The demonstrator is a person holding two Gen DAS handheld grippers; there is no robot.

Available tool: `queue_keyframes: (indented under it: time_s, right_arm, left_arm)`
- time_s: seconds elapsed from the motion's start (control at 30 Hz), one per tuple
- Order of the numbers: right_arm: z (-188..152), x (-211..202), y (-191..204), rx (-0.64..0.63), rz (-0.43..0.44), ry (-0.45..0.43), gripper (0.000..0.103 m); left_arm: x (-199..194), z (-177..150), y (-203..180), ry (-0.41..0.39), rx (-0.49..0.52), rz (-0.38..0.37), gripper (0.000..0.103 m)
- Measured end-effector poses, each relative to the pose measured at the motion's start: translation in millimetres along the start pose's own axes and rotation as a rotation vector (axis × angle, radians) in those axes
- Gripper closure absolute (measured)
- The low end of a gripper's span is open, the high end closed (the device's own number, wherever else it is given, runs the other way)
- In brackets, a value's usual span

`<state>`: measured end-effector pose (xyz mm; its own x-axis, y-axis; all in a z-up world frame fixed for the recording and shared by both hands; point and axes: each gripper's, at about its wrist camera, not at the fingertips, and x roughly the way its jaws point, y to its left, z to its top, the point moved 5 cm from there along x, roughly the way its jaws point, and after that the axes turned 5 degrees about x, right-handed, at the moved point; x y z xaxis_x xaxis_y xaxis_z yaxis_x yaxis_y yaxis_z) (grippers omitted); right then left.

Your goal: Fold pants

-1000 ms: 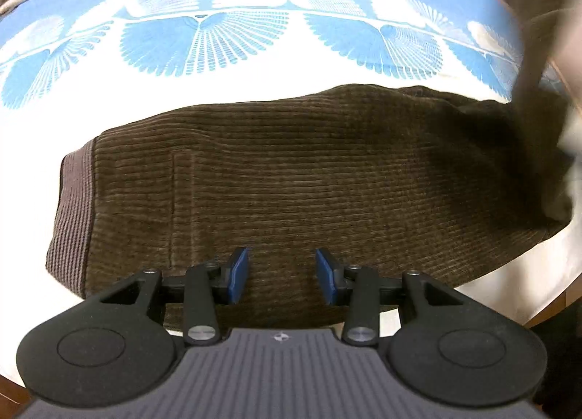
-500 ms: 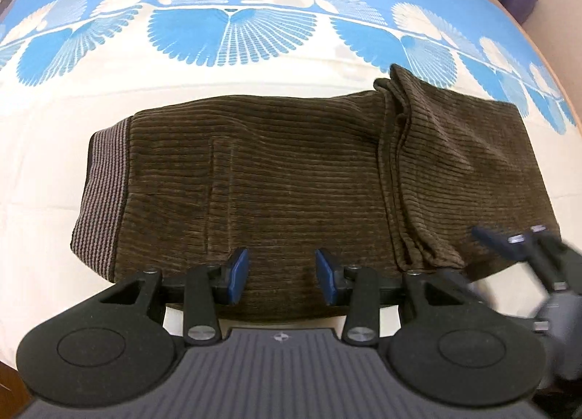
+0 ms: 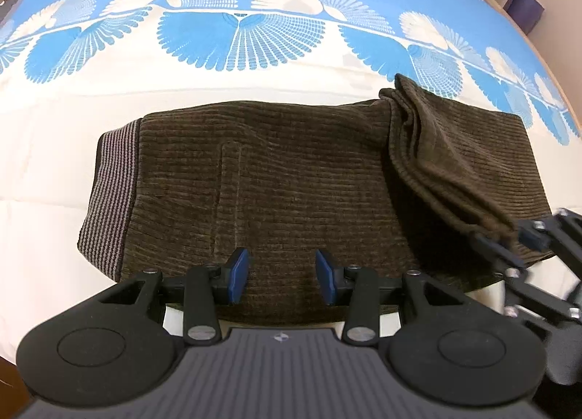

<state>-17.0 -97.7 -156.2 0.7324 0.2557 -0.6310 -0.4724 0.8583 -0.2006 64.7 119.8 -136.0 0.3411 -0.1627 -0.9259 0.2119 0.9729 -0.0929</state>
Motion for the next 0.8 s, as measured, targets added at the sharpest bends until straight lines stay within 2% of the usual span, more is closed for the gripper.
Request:
queue_keyframes:
  time_s: [0.1, 0.23, 0.3, 0.37, 0.43, 0.53, 0.6, 0.7, 0.77, 0.8]
  right_arm:
    - [-6.5, -11.9, 2.6, 0.053, 0.054, -0.02, 0.079]
    - [-54.1, 19.3, 23.6, -0.065, 0.09, 0.154, 0.076]
    - [-49.1, 7.3, 13.1, -0.002, 0.082, 0.11, 0.077]
    - [-36.7, -16.8, -10.6, 0.146, 0.12, 0.037, 0.073]
    - [-32.4, -36.7, -34.8, 0.227, 0.12, -0.018, 0.062]
    - [-40.5, -52.0, -85.2, 0.335, 0.024, -0.025, 0.057]
    - [-57.9, -53.1, -129.2, 0.495, -0.083, 0.0, 0.057]
    - [-99.2, -58.7, -183.4, 0.762, -0.268, 0.0, 0.056]
    - [-129.8, -58.0, -204.3, 0.886, -0.328, 0.042, 0.056]
    - [-142.2, -57.8, -210.7, 0.945, -0.343, 0.061, 0.054]
  left_arm:
    - [0.1, 1.7, -4.6, 0.002, 0.003, 0.0, 0.057]
    - [-0.3, 6.4, -13.5, -0.007, -0.001, -0.017, 0.057]
    - [-0.2, 8.0, -19.7, -0.011, 0.0, -0.033, 0.057]
    - [-0.7, 12.0, -30.4, -0.029, 0.023, -0.066, 0.057]
    - [-1.2, 15.6, -42.9, -0.051, 0.048, -0.107, 0.057]
    - [3.4, 18.6, -62.8, -0.064, 0.083, -0.152, 0.058]
    - [7.1, 20.1, -77.8, -0.083, 0.108, -0.184, 0.058]
    - [15.1, 23.3, -104.1, -0.094, 0.147, -0.265, 0.059]
    - [27.6, 19.3, -120.9, -0.079, 0.19, -0.292, 0.059]
    - [39.2, 12.8, -128.2, -0.042, 0.222, -0.282, 0.059]
